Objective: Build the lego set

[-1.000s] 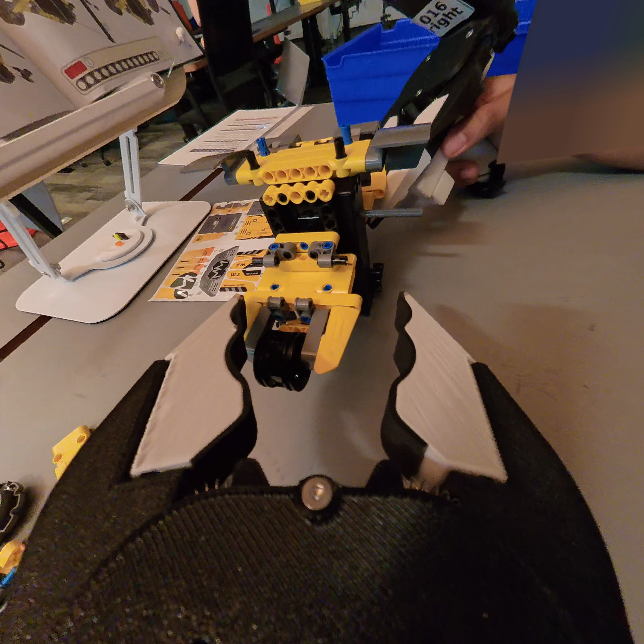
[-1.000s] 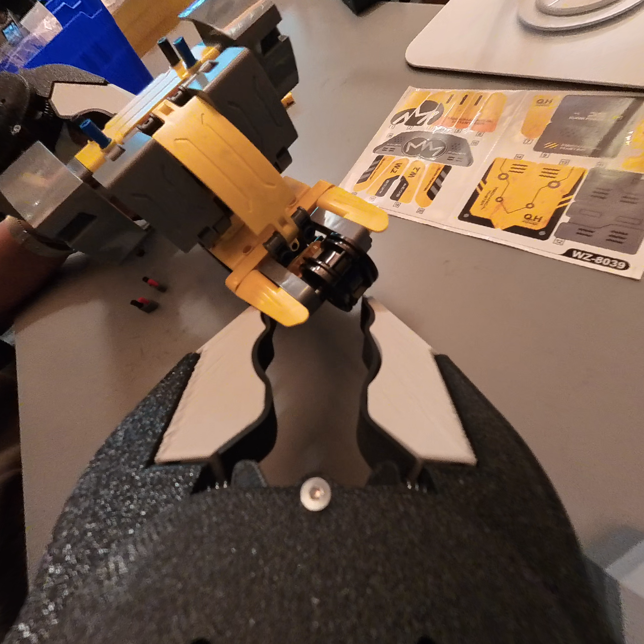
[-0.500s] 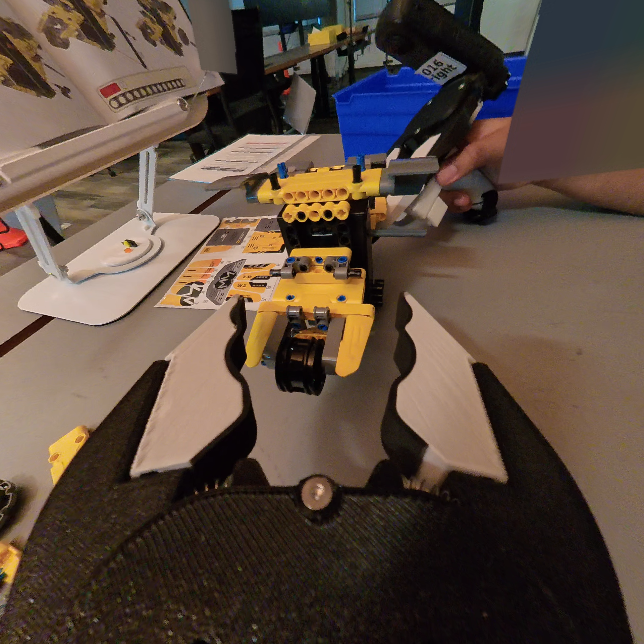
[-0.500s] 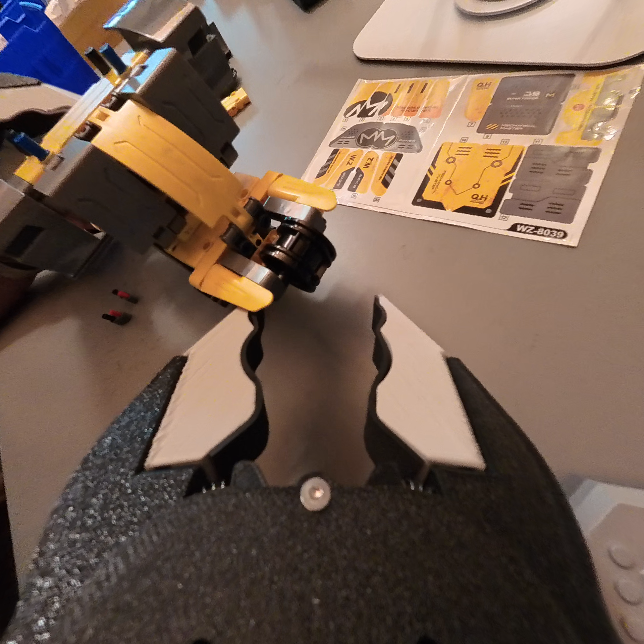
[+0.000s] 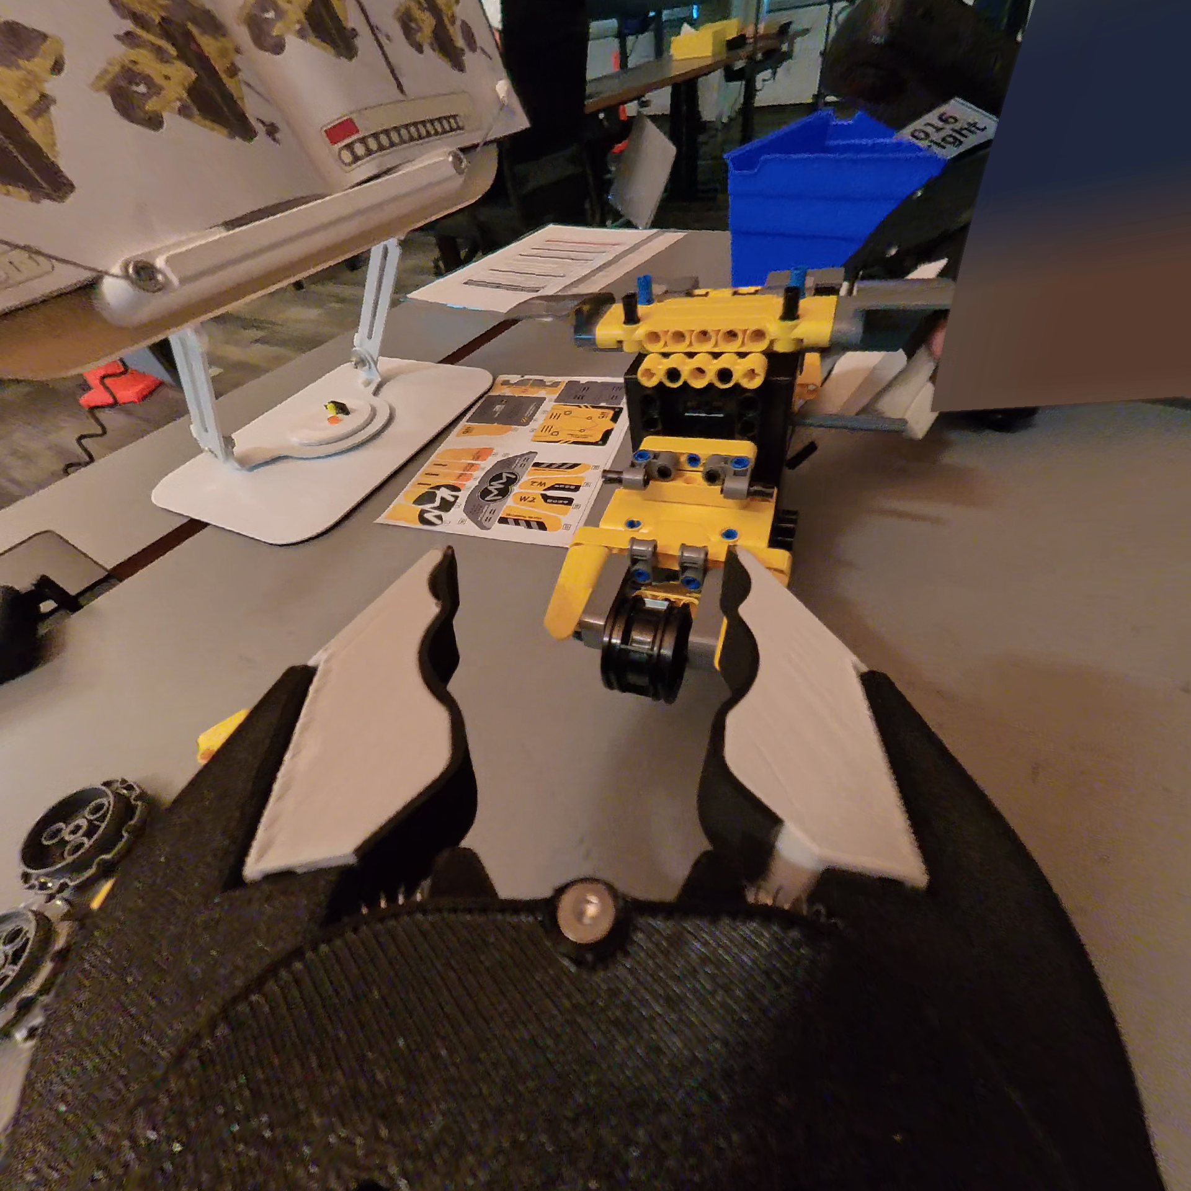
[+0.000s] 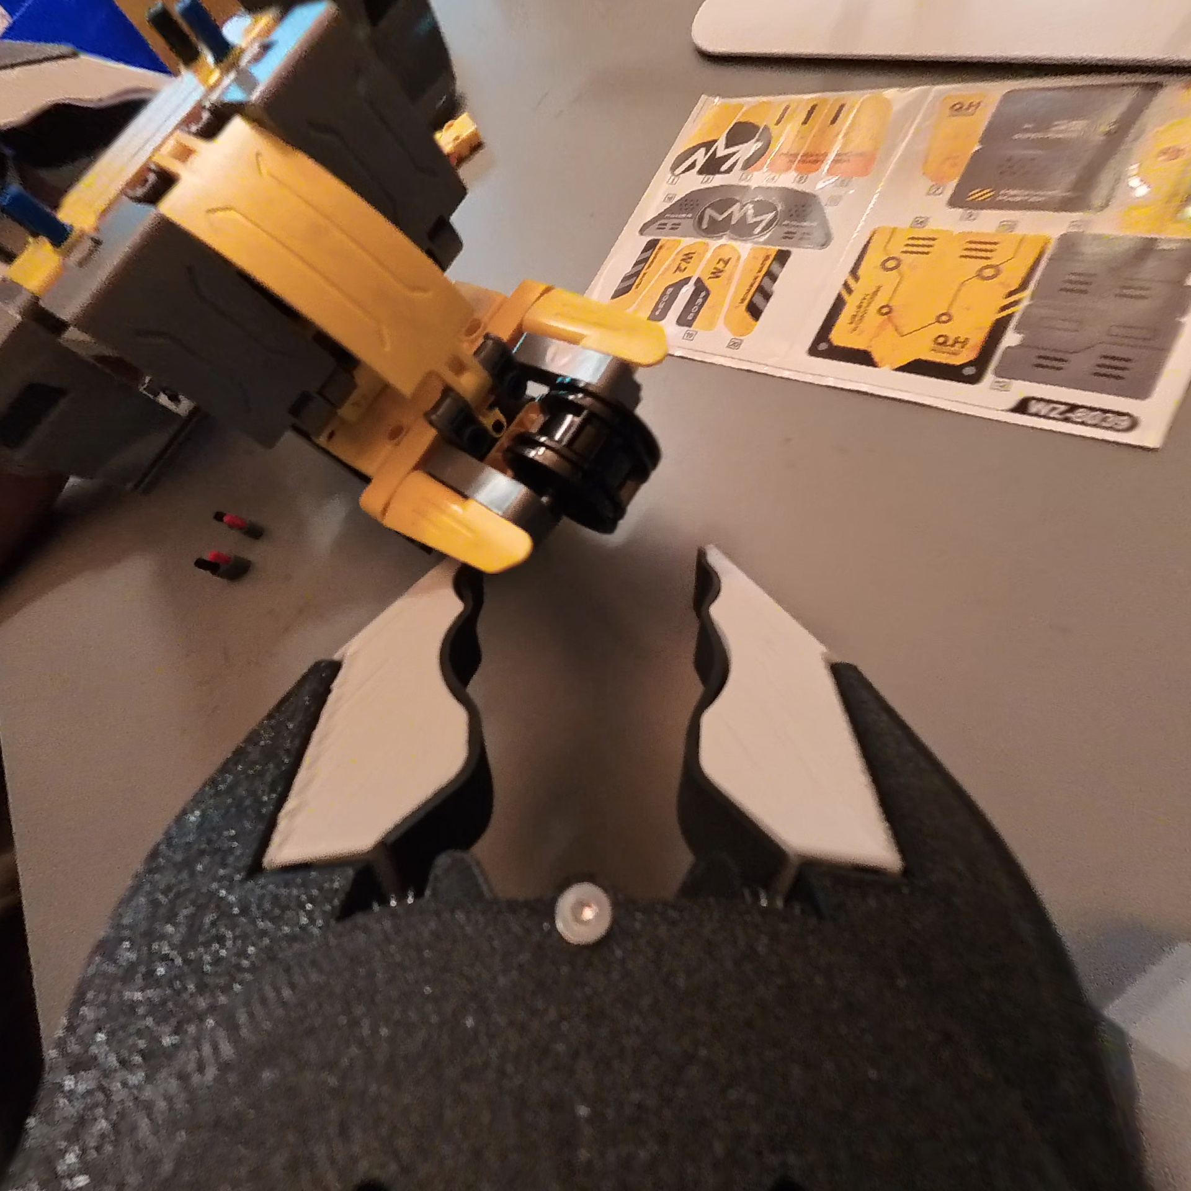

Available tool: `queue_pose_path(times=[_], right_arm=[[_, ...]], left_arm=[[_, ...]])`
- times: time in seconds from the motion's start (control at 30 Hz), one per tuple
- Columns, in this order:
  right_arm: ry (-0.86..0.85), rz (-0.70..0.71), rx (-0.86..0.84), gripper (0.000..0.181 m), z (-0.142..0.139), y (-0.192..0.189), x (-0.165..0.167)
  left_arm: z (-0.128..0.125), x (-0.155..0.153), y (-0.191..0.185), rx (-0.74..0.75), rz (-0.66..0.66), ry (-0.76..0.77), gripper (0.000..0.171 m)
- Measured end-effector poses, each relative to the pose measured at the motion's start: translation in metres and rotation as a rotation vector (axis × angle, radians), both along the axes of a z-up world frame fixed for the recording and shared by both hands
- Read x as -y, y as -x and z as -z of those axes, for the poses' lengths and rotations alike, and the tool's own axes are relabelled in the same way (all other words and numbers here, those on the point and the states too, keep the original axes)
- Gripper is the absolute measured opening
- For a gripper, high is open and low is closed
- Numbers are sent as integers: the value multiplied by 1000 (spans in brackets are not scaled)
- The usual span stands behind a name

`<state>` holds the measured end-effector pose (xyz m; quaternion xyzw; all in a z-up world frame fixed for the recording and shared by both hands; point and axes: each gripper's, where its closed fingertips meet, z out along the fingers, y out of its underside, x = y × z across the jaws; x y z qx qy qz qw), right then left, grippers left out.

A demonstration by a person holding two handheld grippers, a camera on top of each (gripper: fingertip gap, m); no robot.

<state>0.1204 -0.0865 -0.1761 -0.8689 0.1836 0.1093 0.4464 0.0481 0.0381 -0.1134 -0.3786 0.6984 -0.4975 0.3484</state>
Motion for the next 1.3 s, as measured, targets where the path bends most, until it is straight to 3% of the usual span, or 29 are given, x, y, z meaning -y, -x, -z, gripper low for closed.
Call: queue_pose_path(times=[0.17,0.4,0.93,1.3], right_arm=[[40,-27,54,66,4,6,-2],[53,-51,87,70,6,12,-5],[32,-46,87,83,3,13,-9],[35,4,85,93,3,3,-5]], left_arm=[[2,-2,-1,-20,-1,43,77],[1,16,5,-8,91,51,95],[14,20,3,-40,74,-58,89],[15,19,2,-49,66,-55,88]])
